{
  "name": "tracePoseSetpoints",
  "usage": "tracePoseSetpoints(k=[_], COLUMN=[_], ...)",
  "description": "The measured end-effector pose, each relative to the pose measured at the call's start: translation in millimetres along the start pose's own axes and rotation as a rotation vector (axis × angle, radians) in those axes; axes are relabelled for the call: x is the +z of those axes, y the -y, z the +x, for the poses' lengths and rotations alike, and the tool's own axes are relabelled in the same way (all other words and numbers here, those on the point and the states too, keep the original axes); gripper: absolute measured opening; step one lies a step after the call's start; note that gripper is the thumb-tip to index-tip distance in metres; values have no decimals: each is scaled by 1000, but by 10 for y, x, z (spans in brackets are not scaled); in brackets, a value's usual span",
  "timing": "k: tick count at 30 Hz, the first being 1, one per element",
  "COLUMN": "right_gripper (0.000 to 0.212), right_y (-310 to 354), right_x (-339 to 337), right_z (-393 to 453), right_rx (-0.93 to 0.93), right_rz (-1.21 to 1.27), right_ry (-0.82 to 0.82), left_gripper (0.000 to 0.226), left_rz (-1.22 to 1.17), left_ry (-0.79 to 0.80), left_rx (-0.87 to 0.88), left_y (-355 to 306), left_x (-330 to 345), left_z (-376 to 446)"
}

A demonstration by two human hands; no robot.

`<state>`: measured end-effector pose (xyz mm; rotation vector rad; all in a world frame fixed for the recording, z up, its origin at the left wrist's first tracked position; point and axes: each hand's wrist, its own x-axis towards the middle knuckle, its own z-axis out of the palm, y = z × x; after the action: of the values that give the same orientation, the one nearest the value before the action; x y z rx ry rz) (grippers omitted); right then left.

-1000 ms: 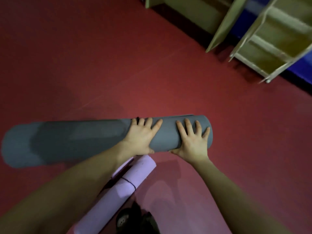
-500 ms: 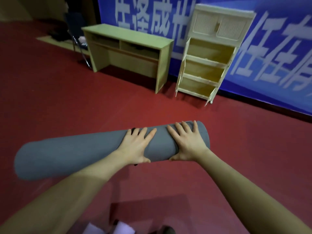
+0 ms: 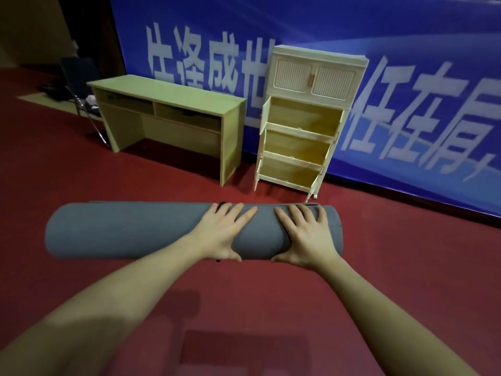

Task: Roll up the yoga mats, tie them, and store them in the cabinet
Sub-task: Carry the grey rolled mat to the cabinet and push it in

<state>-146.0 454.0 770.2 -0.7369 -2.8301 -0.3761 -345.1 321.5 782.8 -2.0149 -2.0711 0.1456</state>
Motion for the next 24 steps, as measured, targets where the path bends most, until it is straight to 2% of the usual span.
tracePoseSetpoints(k=[6,16,24], right_gripper=[115,115,113], right_y=[-730,-1914,-2863], right_x=[428,1022,1582], right_z=[893,2991,4169], right_rx=[72,195,272], right_rz=[-24,-16,-21], right_ry=[-3,-18,-14], left_gripper=[123,123,122], left_rz=[-25,-15,19], left_ry=[-53,-68,-52], left_rx=[87,192,277], left_y=[467,1797,2376], left_x=[322,688,994], left_z=[1287,3694,5376])
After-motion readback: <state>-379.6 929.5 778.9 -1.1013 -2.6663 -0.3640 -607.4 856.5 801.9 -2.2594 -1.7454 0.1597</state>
